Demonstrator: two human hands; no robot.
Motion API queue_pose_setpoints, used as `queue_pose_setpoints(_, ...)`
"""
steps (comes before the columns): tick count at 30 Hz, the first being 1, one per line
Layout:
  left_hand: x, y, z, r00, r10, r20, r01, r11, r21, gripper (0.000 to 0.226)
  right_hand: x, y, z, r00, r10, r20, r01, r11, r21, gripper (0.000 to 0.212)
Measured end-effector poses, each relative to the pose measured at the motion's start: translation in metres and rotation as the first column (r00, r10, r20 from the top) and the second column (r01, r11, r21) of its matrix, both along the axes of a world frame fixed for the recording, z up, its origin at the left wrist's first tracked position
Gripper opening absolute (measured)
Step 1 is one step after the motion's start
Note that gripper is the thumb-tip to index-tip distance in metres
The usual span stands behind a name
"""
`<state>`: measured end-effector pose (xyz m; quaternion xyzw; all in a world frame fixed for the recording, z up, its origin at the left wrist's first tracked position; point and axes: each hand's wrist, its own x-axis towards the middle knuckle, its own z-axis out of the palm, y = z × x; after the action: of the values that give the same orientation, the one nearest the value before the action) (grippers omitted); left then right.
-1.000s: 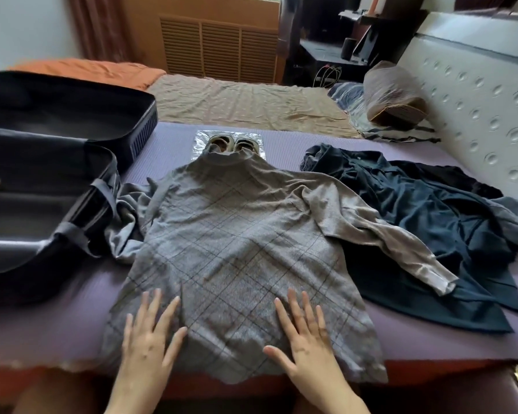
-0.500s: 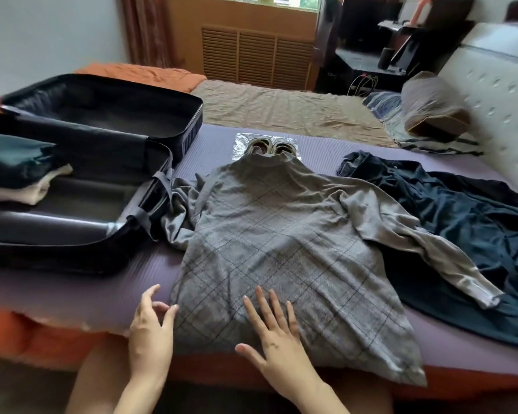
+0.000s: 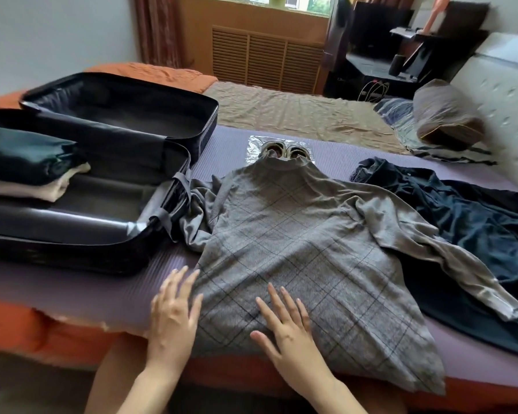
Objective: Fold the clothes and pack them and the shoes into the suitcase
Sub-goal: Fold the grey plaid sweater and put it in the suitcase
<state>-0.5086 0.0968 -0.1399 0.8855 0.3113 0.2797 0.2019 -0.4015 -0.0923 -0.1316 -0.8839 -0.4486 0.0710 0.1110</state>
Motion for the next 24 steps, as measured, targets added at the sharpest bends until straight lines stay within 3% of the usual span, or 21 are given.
queue_pose_setpoints(2, 0.003, 0.002, -0.008, 0.989, -0.096, -0.116, 0.098, 0.995, 0.009, 0.046, 0.006, 0.021, 0.018, 0.994, -0.004, -0.105, 0.018, 0.991, 0.132, 0.067)
queue_pose_setpoints(4, 0.0, 0.005, -0.02, 0.959, -0.177, -0.223, 0.181, 0.984, -0.002, 0.061, 0.013, 0.049, 0.033, 0.993, 0.005, -0.116, 0.019, 0.979, 0.201, 0.059)
queue_pose_setpoints(6, -0.003, 0.009, -0.028, 0.959, -0.222, -0.177, 0.216, 0.975, -0.054, 0.066, 0.022, 0.082, 0.046, 0.993, 0.014, -0.114, 0.01, 0.977, 0.213, 0.044)
queue_pose_setpoints(11, -0.002, 0.017, -0.029, 0.982, -0.185, 0.035, 0.188, 0.969, -0.159, 0.069, 0.039, 0.164, 0.056, 0.991, -0.015, -0.132, 0.04, 0.981, 0.192, 0.045)
queue_pose_setpoints(14, -0.003, 0.02, -0.036, 0.977, -0.214, -0.011, 0.211, 0.968, -0.134, 0.063, 0.047, 0.194, 0.047, 0.996, -0.047, -0.078, 0.055, 0.993, 0.107, 0.053)
queue_pose_setpoints(16, -0.004, 0.021, -0.039, 0.968, -0.244, -0.062, 0.236, 0.965, -0.117, 0.057, 0.051, 0.206, 0.041, 0.999, -0.053, -0.009, 0.054, 0.996, 0.078, 0.044)
queue_pose_setpoints(19, -0.003, 0.025, -0.039, 0.964, -0.256, -0.077, 0.245, 0.961, -0.129, 0.054, 0.054, 0.215, 0.037, 0.999, -0.054, 0.004, 0.052, 0.973, 0.223, 0.024)
queue_pose_setpoints(20, -0.002, 0.027, -0.039, 0.962, -0.261, -0.079, 0.251, 0.961, -0.121, 0.054, 0.055, 0.216, 0.04, 0.997, -0.067, -0.043, 0.077, 0.948, 0.307, 0.023)
queue_pose_setpoints(22, -0.001, 0.029, -0.04, 0.96, -0.263, -0.099, 0.254, 0.963, -0.092, 0.054, 0.055, 0.215, 0.057, 0.95, -0.092, -0.3, 0.234, 0.845, 0.482, 0.023)
queue_pose_setpoints(24, 0.0, 0.028, -0.044, 0.958, -0.26, -0.119, 0.251, 0.964, -0.087, 0.055, 0.061, 0.21, 0.081, 0.778, 0.007, -0.628, 0.462, 0.671, 0.58, 0.02)
